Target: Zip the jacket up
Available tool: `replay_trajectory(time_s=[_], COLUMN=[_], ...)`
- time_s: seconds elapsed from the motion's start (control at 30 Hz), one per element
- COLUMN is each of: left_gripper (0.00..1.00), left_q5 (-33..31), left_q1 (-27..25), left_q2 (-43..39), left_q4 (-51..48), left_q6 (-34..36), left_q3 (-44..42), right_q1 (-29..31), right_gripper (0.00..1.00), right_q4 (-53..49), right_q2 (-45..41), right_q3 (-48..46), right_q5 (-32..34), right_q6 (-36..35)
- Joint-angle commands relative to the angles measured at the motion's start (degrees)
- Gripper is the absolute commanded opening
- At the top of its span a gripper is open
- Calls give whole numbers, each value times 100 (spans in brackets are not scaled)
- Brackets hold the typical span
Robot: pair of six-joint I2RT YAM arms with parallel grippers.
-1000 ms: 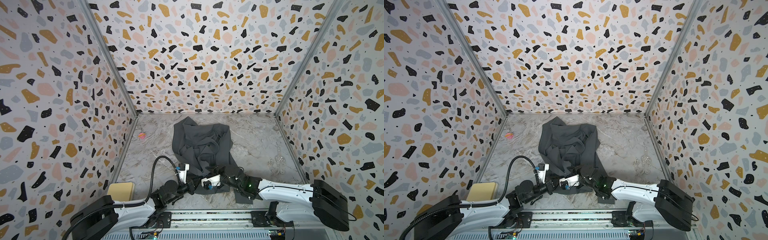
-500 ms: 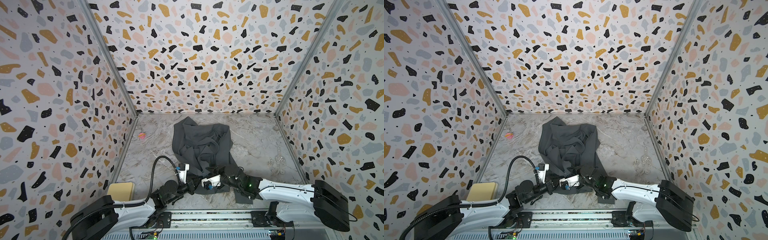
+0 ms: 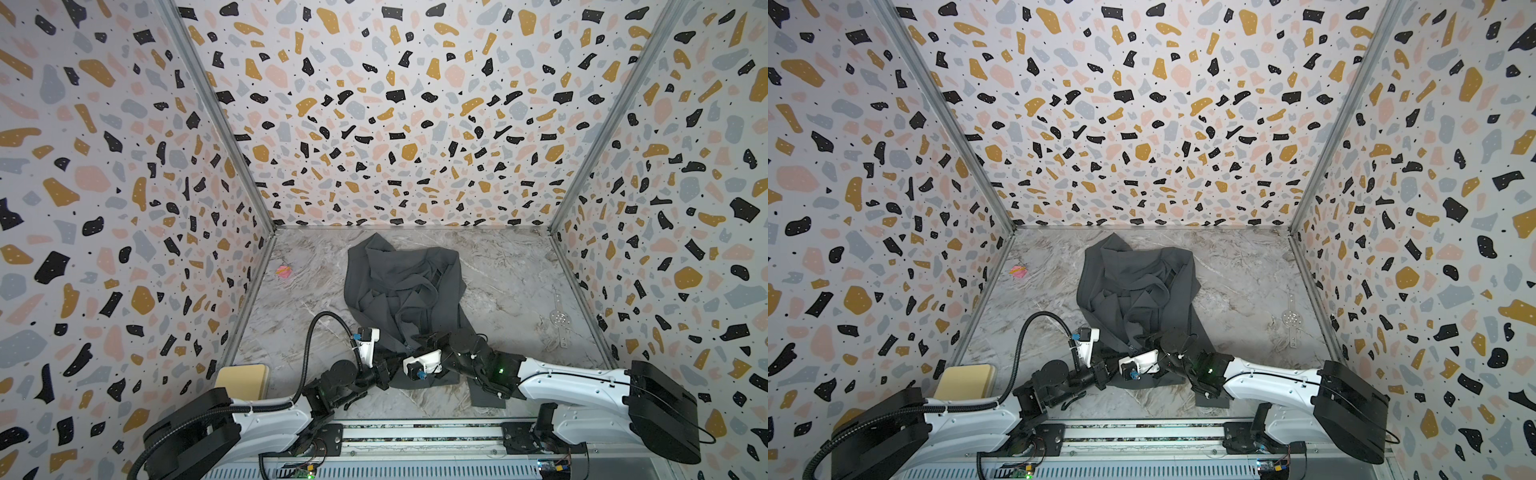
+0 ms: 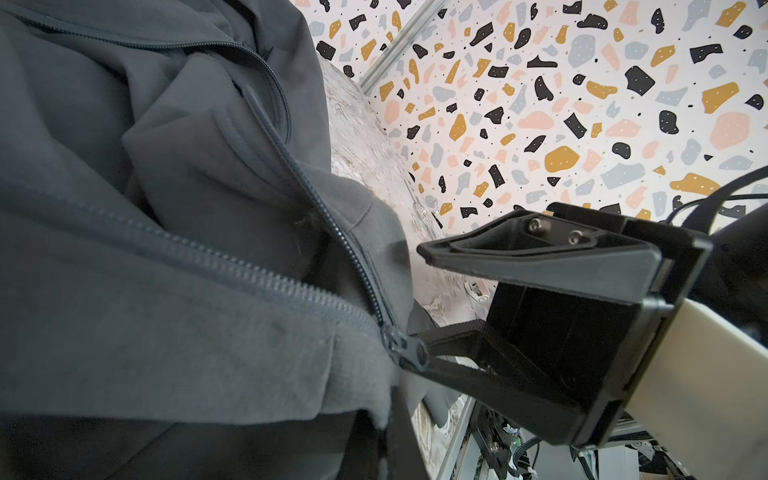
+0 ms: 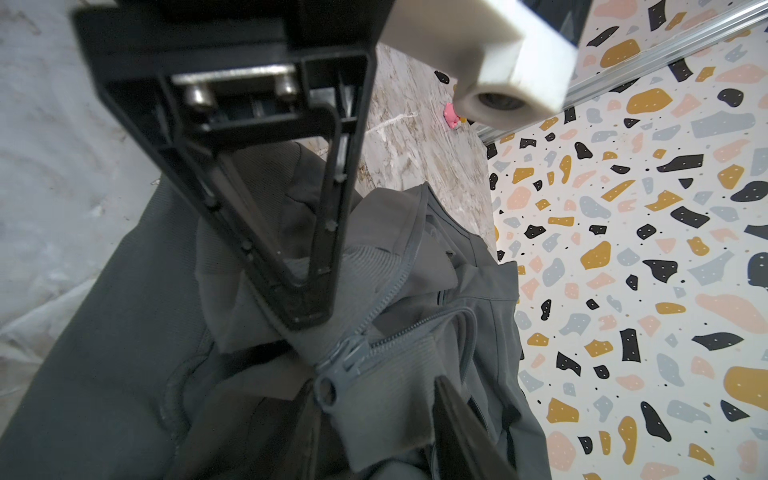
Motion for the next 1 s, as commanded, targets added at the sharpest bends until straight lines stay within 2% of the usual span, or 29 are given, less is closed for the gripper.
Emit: replay_trajectory(time_s=[0.0, 0.47, 0.67, 0.83, 0.97], left_gripper=[0, 0, 0, 0, 0], left_q5=[44, 42, 52, 42, 41], left_q1=[-33, -33, -35, -34, -40], left_q2=[28, 2, -50, -94, -104], left_q4=[352, 351, 313, 263, 245], left_q6=[55, 44, 43, 60, 67], left_q3=[-530, -546, -549, -547, -546], right_q1=[-12, -12, -12, -12, -25], right_gripper=[46, 36, 27, 16, 12], right_q4=[20, -101, -129, -173, -181], right_q2=[-34, 80, 220, 310, 364], right_q3=[244, 340, 438, 514, 525], right_q5=[-20, -179, -265, -306, -349], right_q6=[56, 62, 20, -45, -67])
